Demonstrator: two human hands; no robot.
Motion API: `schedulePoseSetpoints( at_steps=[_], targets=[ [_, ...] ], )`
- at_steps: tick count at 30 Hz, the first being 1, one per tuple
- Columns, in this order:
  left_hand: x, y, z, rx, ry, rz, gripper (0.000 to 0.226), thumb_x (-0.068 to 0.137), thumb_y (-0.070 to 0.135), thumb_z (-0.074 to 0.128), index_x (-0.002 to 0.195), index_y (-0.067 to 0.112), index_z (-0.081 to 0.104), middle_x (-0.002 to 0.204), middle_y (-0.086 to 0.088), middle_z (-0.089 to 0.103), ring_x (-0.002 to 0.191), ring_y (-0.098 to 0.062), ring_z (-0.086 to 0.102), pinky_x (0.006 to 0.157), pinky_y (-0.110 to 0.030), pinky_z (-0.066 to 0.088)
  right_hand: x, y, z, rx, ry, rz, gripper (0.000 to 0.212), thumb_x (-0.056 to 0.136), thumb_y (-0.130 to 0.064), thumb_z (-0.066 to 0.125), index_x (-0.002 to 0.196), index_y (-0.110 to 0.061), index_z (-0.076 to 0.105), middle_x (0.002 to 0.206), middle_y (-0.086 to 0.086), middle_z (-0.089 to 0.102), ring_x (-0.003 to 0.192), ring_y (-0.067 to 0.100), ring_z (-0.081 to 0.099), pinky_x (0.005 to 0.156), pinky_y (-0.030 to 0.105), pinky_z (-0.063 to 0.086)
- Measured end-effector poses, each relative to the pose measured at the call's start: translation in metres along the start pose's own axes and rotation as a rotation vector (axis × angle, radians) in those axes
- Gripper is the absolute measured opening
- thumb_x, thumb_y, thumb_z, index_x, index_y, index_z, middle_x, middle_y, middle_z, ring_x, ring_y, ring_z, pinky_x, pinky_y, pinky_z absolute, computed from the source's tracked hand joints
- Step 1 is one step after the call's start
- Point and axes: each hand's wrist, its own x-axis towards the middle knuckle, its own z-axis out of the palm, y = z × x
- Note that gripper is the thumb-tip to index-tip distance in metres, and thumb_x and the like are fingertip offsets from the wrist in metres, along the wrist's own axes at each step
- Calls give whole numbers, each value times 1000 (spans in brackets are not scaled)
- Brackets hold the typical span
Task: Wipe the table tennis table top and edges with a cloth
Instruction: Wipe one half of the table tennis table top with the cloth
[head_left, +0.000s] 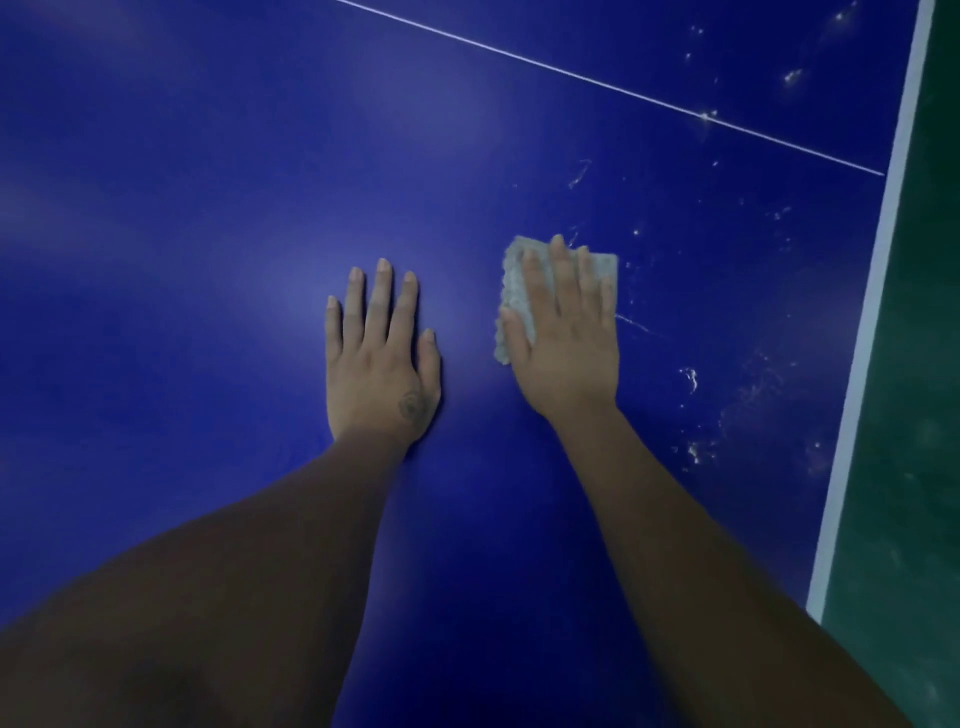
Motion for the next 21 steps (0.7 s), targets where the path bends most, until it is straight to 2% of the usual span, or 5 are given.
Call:
schedulePoseSetpoints(
  at_steps=[4,7,13,16,21],
  targets=[
    [1,0,1,-1,1,-3,65,112,44,27,171,18,27,181,-5,18,168,-29,7,136,-53,7,-14,56,-7,-34,53,176,66,115,-52,28,172,-22,16,179,7,12,166,31,8,132,58,14],
    [1,0,2,-5,17,-1,64,112,42,29,171,17,30,180,-6,20,168,-30,9,136,-54,7,-24,53,-9,-57,65,222,66,115,-49,28,171,-15,20,178,14,15,165,36,12,131,61,15],
    [1,-1,6,-27,61,7,62,112,39,35,170,16,33,180,-6,22,168,-29,10,135,-55,10,43,-24,2,7,44,8,68,112,-52,30,171,-20,21,178,11,15,165,34,11,132,57,11],
    [1,-2,7,-23,65,15,62,112,39,35,170,17,32,180,-5,21,168,-29,10,135,-55,10,87,-17,4,17,36,-35,68,111,-54,28,171,-23,21,178,9,17,165,32,11,133,56,10],
    [2,-2,8,-21,82,18,62,112,40,34,170,17,33,179,-6,24,168,-30,12,135,-56,11,88,56,-6,31,46,215,68,112,-57,23,172,-26,11,180,6,8,166,31,6,132,59,13]
  ],
)
